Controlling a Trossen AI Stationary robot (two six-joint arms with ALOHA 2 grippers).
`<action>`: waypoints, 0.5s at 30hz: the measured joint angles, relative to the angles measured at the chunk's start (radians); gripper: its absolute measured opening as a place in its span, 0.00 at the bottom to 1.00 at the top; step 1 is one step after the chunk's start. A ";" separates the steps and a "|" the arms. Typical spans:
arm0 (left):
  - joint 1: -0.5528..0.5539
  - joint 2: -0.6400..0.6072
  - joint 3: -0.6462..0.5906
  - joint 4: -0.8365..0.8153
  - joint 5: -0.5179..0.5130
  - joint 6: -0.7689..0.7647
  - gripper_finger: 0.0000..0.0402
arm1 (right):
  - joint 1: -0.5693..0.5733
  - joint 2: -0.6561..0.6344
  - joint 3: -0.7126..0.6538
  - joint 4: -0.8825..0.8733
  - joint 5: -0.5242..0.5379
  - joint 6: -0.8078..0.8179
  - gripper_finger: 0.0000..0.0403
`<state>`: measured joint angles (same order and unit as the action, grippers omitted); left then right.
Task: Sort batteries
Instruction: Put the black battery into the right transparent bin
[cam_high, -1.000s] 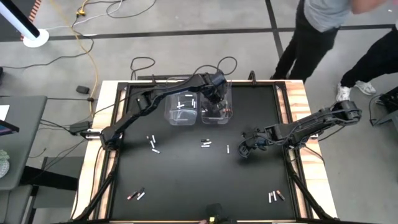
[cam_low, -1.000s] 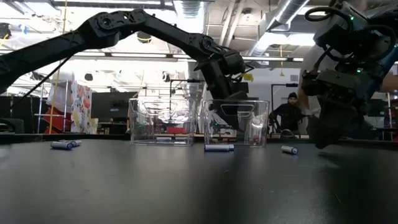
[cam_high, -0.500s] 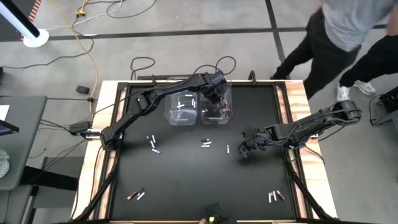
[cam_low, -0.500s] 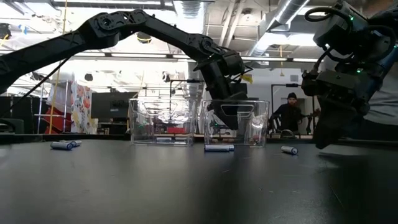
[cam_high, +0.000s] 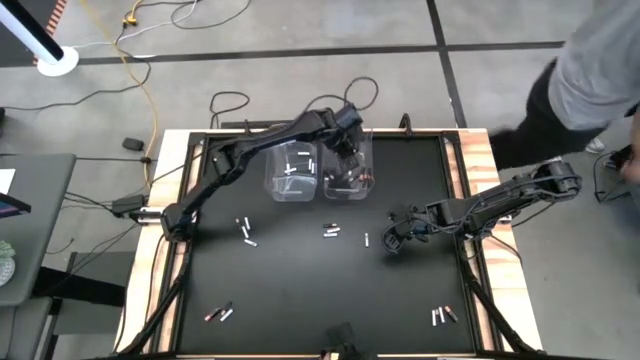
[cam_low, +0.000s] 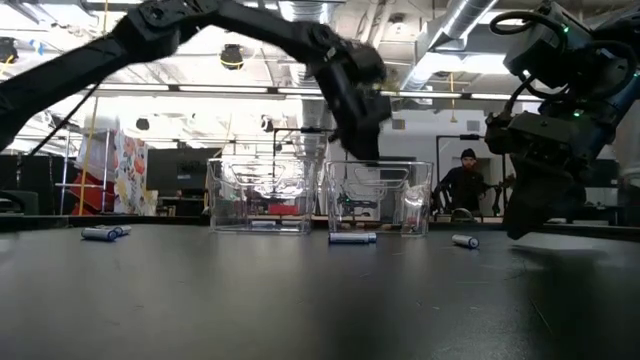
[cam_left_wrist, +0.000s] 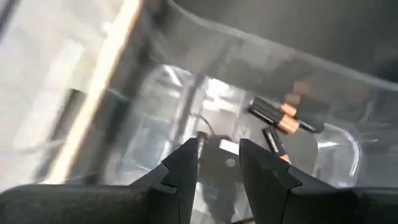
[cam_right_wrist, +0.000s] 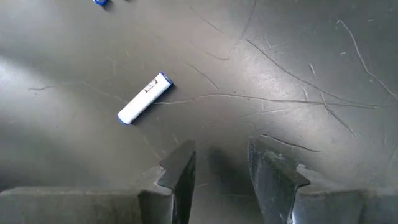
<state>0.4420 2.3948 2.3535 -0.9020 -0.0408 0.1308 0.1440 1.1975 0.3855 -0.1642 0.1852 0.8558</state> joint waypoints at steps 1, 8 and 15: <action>0.001 -0.022 0.001 0.000 -0.012 0.008 0.28 | 0.000 0.000 0.000 -0.001 0.000 0.000 0.41; 0.030 -0.208 0.001 -0.005 -0.039 0.039 0.28 | 0.000 0.000 0.000 -0.001 0.000 0.043 0.41; 0.054 -0.370 0.000 -0.161 0.013 0.046 0.28 | 0.000 0.000 0.000 -0.002 0.000 0.141 0.41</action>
<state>0.4961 2.0253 2.3538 -1.0630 -0.0276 0.1767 0.1436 1.1976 0.3855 -0.1663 0.1852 0.9968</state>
